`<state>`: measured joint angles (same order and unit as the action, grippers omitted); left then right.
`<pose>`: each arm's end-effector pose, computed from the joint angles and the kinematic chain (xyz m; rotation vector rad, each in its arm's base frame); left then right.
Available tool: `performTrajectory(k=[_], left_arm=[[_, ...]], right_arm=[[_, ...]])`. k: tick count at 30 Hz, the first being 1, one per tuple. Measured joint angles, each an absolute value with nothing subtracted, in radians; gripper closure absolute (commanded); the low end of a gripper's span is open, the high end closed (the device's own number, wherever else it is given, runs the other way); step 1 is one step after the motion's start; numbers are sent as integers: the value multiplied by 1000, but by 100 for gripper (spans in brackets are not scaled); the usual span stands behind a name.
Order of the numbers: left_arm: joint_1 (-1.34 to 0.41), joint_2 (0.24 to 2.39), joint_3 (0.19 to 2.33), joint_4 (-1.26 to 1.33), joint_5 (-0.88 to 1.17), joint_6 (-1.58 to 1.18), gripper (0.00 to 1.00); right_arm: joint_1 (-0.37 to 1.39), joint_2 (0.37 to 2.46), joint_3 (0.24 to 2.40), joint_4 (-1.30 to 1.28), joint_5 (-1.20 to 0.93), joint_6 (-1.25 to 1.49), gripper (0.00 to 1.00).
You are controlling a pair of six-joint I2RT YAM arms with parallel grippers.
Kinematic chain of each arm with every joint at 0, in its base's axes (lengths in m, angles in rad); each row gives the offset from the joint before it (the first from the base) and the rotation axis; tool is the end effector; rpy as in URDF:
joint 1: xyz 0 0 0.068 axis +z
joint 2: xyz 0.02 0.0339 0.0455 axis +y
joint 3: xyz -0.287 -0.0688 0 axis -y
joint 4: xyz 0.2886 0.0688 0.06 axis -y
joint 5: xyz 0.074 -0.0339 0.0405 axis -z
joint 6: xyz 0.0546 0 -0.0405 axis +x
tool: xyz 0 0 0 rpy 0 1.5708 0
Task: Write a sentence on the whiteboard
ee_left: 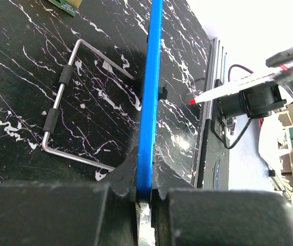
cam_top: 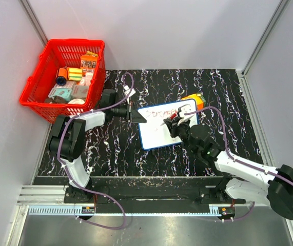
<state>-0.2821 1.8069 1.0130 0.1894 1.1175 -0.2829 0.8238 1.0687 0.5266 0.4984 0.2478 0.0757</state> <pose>0.3828 -0.1621 0.1732 0.6706 2.0473 -1.5285 0.2047 0.2014 0.2620 -0.4132 1.5826 0.4937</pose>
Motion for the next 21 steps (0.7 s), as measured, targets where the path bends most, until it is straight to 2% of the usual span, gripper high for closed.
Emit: performTrajectory(k=[21], left_arm=[[-267,1829,1034,138,1130,-261,100]], right_arm=[[838,1156,510,562,307,61,100]])
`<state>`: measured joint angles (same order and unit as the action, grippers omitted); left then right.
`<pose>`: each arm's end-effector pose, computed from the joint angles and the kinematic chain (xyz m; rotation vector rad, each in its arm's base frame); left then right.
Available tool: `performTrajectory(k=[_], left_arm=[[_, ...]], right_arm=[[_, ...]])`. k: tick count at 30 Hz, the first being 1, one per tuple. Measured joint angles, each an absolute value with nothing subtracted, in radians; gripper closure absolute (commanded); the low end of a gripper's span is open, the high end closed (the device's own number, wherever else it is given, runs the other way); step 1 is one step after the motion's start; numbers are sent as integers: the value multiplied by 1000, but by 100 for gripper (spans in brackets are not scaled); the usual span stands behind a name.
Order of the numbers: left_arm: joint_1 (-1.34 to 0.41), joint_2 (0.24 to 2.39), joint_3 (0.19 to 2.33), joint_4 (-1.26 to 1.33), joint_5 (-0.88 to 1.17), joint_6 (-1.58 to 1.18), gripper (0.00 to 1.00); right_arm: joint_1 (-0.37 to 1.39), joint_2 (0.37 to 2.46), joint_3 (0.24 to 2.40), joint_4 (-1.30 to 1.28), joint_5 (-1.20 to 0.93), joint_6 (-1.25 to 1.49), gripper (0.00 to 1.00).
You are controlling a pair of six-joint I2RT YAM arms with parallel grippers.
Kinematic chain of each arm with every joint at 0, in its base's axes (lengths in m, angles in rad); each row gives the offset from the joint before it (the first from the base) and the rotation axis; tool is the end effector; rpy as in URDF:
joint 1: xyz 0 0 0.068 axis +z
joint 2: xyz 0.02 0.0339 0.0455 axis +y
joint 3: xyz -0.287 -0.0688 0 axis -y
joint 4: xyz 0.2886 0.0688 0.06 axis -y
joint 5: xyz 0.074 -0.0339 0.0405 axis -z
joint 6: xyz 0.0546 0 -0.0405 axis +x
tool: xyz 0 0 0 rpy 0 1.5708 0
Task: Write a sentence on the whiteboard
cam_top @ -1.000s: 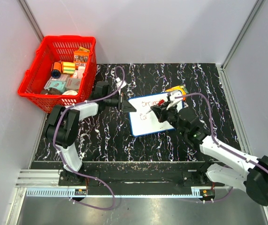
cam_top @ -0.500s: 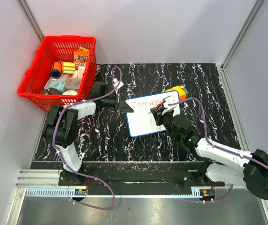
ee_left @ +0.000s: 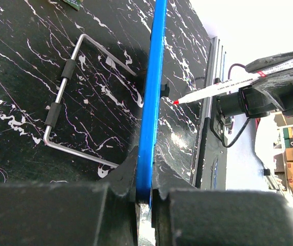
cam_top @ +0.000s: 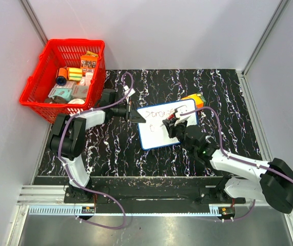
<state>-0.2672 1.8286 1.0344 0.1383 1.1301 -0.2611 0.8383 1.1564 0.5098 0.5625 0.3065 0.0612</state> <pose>0.3876 -0.1573 0.1679 0.6554 2.0776 -1.5400 0.2106 0.2095 0.2396 -0.4088 1.6179 0.4304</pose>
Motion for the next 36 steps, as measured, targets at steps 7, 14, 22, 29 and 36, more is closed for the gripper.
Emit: performTrajectory(k=[7,14,22,29,36], left_arm=[[-266,1835,1040,129,1132,-260,100],[-266,1835,1041,127,1134,-258,100],[-265,1837,1042,125,1137,-254,100],[-266,1837,1042,125,1138,-254,100],[-266,1837,1042,124,1138,-253,100]], right_arm=[[839,1177,510,577,324,69,100],[839,1218,510,580,351,80,100],[840,1218,510,586,358,86,100],[840,1214,510,620,365,87,100],[840,1215,510,624,400,82,100]])
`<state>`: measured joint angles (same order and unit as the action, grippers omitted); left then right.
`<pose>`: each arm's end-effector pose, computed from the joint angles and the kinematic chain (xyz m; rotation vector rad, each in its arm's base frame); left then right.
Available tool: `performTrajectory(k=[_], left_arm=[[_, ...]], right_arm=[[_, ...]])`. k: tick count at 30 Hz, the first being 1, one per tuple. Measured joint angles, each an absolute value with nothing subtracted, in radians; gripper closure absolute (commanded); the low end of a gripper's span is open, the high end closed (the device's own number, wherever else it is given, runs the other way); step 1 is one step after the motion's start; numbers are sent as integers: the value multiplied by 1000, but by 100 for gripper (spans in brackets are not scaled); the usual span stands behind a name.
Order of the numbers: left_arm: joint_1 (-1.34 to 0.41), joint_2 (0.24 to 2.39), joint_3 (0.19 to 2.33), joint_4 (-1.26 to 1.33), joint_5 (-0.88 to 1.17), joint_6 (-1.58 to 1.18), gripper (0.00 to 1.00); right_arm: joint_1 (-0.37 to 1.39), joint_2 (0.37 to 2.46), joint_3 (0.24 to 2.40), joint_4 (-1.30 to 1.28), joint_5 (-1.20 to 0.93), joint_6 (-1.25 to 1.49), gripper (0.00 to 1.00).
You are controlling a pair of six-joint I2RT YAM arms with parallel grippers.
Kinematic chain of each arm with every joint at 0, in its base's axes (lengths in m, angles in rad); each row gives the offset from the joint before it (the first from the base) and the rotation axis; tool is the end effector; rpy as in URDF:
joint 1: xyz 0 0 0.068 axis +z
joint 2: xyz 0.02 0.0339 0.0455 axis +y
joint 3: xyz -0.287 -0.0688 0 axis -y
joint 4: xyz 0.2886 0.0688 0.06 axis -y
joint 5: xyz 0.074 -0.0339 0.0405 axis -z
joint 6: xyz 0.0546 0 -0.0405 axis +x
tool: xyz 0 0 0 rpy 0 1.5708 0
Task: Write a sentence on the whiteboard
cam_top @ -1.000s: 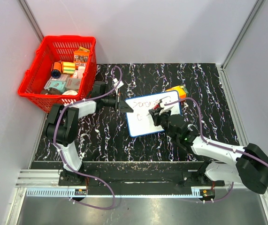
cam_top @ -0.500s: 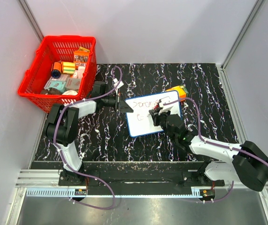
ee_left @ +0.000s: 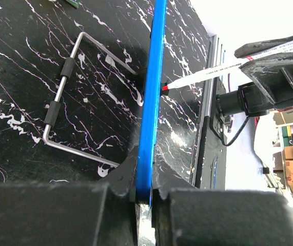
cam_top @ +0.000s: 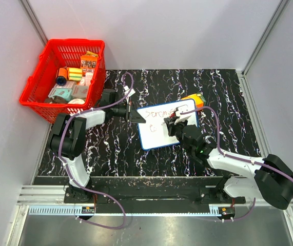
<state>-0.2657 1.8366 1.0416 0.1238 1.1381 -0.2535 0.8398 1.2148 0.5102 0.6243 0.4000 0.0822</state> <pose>0.3886 -0.1571 0.1662 0.6575 2.0838 -1.5494 0.2179 0.2111 0.2313 -0.3194 1.6269 0.3731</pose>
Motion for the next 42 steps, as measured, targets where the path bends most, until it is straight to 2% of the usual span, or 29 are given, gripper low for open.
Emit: performTrajectory(k=[42], left_arm=[[-265,1842,1042,120,1142,-251,100]], right_arm=[[843,1260,535,595,324,116,100]])
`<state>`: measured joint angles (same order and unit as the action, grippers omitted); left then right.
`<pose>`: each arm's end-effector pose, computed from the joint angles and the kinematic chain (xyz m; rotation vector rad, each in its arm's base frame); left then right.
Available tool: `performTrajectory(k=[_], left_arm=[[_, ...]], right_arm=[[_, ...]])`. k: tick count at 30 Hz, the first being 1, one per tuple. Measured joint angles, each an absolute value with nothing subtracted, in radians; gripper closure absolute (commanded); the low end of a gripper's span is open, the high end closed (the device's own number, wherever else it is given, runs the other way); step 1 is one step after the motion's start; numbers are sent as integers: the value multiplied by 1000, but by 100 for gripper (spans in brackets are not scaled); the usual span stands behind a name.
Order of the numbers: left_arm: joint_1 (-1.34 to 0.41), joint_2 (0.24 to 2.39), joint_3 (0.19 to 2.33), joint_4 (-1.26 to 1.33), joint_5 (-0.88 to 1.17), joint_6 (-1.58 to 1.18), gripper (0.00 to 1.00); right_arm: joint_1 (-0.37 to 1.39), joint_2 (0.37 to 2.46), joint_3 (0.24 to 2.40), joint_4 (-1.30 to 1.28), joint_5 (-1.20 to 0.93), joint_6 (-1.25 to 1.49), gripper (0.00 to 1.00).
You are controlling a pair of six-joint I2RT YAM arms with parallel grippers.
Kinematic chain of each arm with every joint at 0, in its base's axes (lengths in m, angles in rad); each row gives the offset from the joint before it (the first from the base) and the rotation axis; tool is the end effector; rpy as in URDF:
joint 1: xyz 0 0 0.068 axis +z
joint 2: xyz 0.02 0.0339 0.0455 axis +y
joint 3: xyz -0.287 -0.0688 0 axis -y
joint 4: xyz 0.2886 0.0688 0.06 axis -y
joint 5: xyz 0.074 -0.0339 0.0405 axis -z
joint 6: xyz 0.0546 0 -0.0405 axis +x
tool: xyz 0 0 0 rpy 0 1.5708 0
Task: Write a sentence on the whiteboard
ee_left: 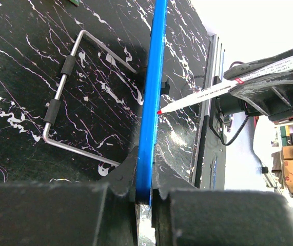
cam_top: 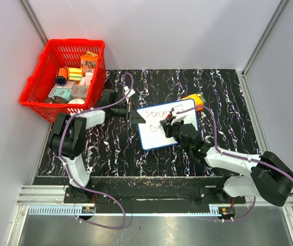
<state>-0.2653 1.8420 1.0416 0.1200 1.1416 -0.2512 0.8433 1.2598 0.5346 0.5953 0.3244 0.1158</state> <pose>0.3885 -0.1570 0.1638 0.6563 2.0894 -1.5551 0.2209 0.2219 0.2239 -0.3757 1.6717 0.4407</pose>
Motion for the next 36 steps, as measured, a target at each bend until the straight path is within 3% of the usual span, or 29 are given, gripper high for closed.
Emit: performTrajectory(k=[36], left_arm=[[-265,1850,1053,102,1146,-236,100]], right_arm=[[846,1222,535,525,402,132,100]])
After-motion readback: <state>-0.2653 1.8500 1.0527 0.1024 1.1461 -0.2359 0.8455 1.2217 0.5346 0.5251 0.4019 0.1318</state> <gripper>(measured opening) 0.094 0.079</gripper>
